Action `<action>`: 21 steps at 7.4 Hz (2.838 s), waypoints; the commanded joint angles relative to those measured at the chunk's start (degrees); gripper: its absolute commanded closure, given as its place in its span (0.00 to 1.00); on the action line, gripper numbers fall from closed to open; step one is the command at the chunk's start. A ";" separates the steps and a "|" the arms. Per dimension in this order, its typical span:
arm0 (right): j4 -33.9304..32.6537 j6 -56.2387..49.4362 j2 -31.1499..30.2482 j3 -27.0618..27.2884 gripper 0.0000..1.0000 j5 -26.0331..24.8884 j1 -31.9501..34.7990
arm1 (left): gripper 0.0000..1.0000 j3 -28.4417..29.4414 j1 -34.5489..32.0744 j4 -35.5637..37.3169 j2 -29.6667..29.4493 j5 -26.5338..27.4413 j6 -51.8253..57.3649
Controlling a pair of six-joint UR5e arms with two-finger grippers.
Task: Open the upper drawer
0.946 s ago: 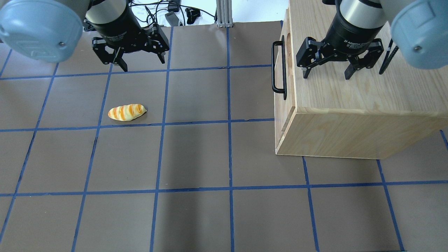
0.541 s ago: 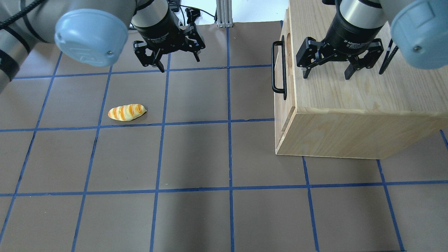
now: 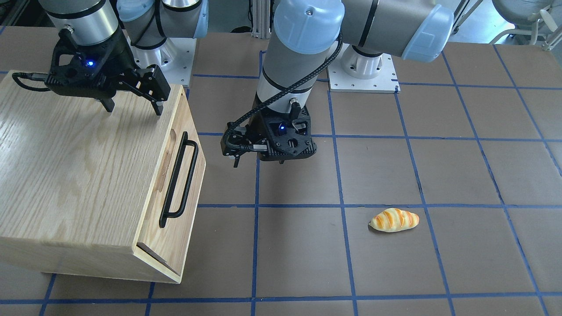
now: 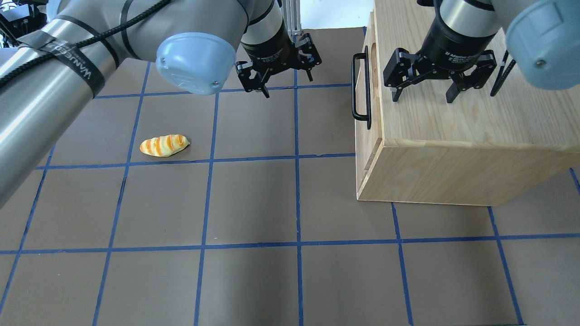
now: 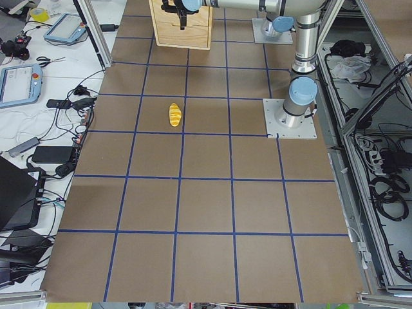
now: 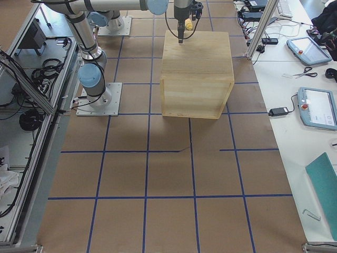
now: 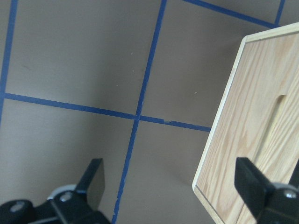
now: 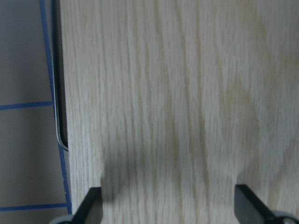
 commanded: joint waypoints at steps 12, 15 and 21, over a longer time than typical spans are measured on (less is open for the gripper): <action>0.00 0.00 0.00 0.00 0.00 -0.04 0.00 | 0.00 1.74 -5.96 6.56 -6.19 -2.16 -6.47; 0.00 0.00 0.00 0.00 0.00 -0.04 0.00 | 0.00 1.74 -5.96 6.56 -6.72 -2.16 -6.64; 0.00 0.00 0.00 0.00 0.00 0.05 0.00 | 0.00 1.65 -5.96 6.48 -6.98 0.02 -5.50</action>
